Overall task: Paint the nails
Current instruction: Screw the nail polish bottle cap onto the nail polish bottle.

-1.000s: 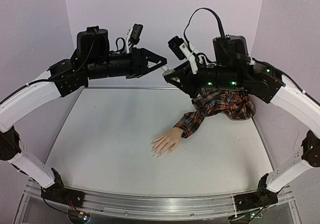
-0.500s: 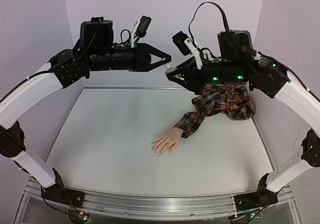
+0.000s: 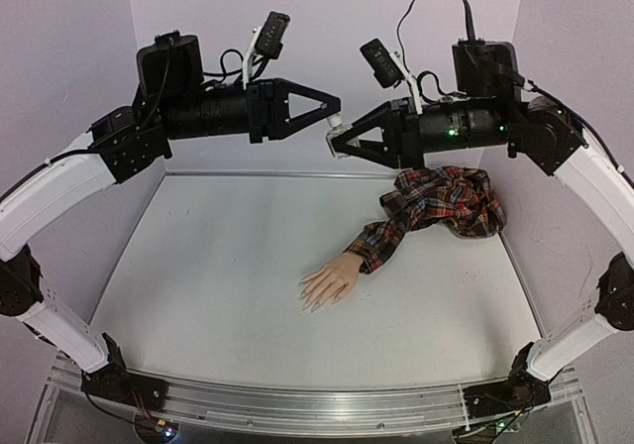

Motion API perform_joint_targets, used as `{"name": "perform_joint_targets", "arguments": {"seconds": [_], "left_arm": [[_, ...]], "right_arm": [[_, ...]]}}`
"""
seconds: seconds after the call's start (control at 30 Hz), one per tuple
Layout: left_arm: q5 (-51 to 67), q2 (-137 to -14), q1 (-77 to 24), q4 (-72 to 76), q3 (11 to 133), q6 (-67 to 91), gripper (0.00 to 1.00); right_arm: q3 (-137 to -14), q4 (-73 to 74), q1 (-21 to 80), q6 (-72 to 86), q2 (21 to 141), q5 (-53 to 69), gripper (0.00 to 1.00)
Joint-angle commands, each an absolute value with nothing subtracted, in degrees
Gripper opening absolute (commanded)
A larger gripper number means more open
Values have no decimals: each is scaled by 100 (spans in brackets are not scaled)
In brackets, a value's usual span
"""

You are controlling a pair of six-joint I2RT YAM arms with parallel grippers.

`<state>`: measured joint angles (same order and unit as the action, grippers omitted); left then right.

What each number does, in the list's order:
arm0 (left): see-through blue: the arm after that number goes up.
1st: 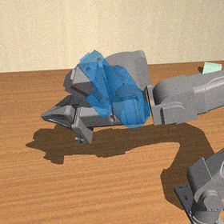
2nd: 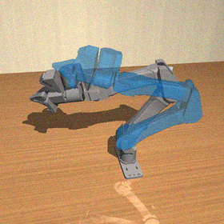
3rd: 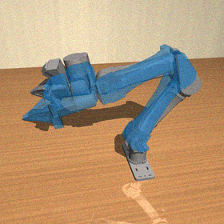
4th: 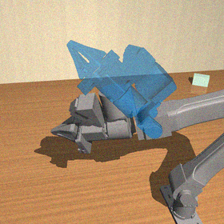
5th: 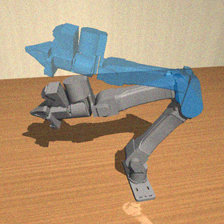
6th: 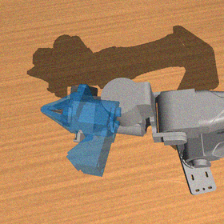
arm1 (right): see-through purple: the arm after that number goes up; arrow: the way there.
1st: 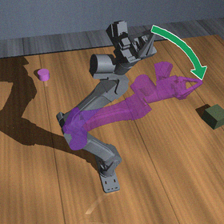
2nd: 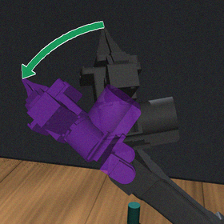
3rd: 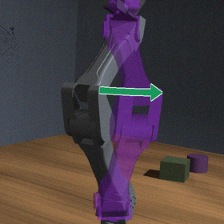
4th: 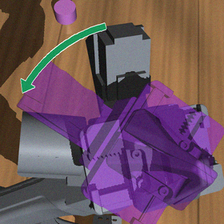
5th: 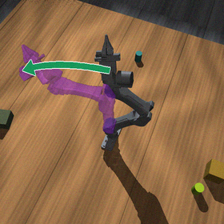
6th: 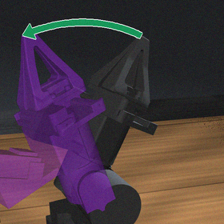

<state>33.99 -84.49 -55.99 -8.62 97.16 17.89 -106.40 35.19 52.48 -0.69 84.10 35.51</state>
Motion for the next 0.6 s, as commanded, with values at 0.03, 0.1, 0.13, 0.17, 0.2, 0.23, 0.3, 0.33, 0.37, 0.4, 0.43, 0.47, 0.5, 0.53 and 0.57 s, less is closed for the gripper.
{"name": "perform_joint_targets", "arguments": {"seconds": [0.03, 0.1, 0.13, 0.17, 0.2, 0.23, 0.3, 0.33, 0.37, 0.4, 0.43, 0.47, 0.5, 0.53, 0.57], "left_arm": [[6392, -9429, -5944, -1338, 10373, 1477, 0], [6763, -9594, -5949, -1426, 10603, 1468, 0], [6885, -9650, -5955, -1463, 10684, 1450, 0], [6959, -9688, -5959, -1514, 10731, 1425, 0], [7026, -9722, -5964, -1548, 10768, 1404, 0], [7057, -9733, -5972, -1511, 10759, 1399, 0], [7040, -9699, -5999, -1292, 10614, 1461, 0], [7017, -9661, -6006, -1102, 10491, 1543, 0], [6984, -9625, -6011, -904, 10379, 1610, 0], [6931, -9591, -6011, -739, 10294, 1639, 0], [6878, -9547, -6011, -630, 10220, 1656, 0], [6816, -9491, -6010, -496, 10123, 1690, 0], [6791, -9431, -6010, -332, 10018, 1774, 0], [6783, -9400, -6010, -187, 9960, 1847, 0], [6778, -9383, -6012, -68, 9933, 1893, 0]], "right_arm": [[-11385, 1122, 5332, 863, 8743, 6339, 0], [-11449, 751, 5332, 1153, 8810, 6668, 0], [-11530, 621, 5331, 1228, 8867, 6815, 0], [-11638, 571, 5329, 1300, 8952, 6904, 0], [-11751, 519, 5328, 1361, 9030, 6984, 0], [-11875, 460, 5331, 1395, 9101, 7009, 0], [-12106, 327, 5329, 1497, 9275, 6975, 0], [-12181, 158, 5330, 1603, 9331, 6959, 0], [-12214, -39, 5330, 1714, 9375, 6928, 0], [-12172, -282, 5332, 1797, 9378, 6853, 0], [-12094, -376, 5332, 1766, 9338, 6759, 0], [-12008, -406, 5330, 1661, 9278, 6655, 0], [-11908, -411, 5324, 1573, 9225, 6577, 0], [-11847, -413, 5320, 1520, 9190, 6546, 0], [-11823, -413, 5323, 1492, 9171, 6550, 0]]}}
